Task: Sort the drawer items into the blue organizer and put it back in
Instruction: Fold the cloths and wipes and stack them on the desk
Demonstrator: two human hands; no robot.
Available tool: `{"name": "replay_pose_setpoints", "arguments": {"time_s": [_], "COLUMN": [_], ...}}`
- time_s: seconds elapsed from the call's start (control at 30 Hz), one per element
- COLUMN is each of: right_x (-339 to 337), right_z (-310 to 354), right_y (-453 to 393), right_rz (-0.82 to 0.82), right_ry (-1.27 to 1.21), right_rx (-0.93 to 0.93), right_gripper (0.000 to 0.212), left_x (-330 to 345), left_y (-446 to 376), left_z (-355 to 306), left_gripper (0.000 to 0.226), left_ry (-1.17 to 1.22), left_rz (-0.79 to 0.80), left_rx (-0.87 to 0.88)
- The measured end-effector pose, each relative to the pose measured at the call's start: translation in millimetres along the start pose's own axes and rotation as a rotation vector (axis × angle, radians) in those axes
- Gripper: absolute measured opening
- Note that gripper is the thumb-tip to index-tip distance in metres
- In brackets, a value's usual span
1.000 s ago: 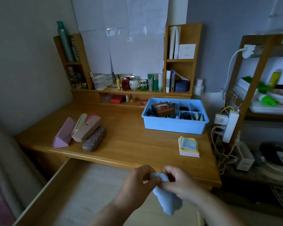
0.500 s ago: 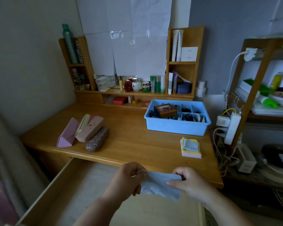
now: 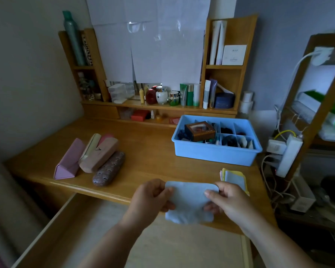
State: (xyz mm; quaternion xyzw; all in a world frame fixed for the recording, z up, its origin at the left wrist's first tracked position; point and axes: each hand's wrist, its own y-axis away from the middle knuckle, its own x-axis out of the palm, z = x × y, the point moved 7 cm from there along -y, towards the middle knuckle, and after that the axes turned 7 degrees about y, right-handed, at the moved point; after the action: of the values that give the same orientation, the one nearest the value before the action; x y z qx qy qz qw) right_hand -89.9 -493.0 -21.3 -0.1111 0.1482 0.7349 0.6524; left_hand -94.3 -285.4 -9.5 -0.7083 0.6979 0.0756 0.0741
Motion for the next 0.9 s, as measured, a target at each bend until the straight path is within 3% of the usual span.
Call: {"name": "replay_pose_setpoints", "arguments": {"time_s": [0.1, 0.2, 0.27, 0.37, 0.5, 0.67, 0.77, 0.9], "right_x": [-10.2, -4.2, 4.9, 15.6, 16.4, 9.3, 7.0, 8.8], "right_z": [8.7, 2.6, -10.3, -34.9, -43.1, -29.8, -33.4, -36.7], "right_y": [-17.7, -25.4, -25.8, -21.0, -16.6, -27.5, -39.8, -55.3], "right_rz": [-0.106, -0.065, -0.025, 0.014, -0.031, -0.121, -0.133, -0.226], "right_ry": [0.157, 0.265, 0.321, 0.475, 0.616, 0.638, 0.564, 0.702], "right_rx": [-0.113, -0.177, -0.213, -0.245, -0.351, -0.366, -0.264, -0.124], "right_gripper": [0.011, 0.004, 0.019, 0.035, 0.017, 0.012, 0.023, 0.024], "left_x": [-4.3, -1.2, 2.3, 9.6, 15.4, 13.4, 10.2, 6.4], "left_y": [-24.4, -36.2, -36.8, -25.9, -14.9, -25.7, -42.0, -56.5], "left_z": [-2.6, 9.2, 24.5, 41.3, 46.7, 43.5, 50.8, 57.5], "left_gripper": [0.012, 0.016, 0.025, 0.026, 0.014, 0.003, 0.030, 0.031], "left_ry": [-0.045, 0.020, -0.013, -0.278, -0.390, -0.408, -0.476, -0.520], "left_rz": [-0.018, 0.024, 0.070, 0.151, 0.217, 0.153, 0.067, -0.081], "left_rx": [0.130, 0.167, 0.185, 0.350, 0.559, 0.456, 0.279, 0.104]}}
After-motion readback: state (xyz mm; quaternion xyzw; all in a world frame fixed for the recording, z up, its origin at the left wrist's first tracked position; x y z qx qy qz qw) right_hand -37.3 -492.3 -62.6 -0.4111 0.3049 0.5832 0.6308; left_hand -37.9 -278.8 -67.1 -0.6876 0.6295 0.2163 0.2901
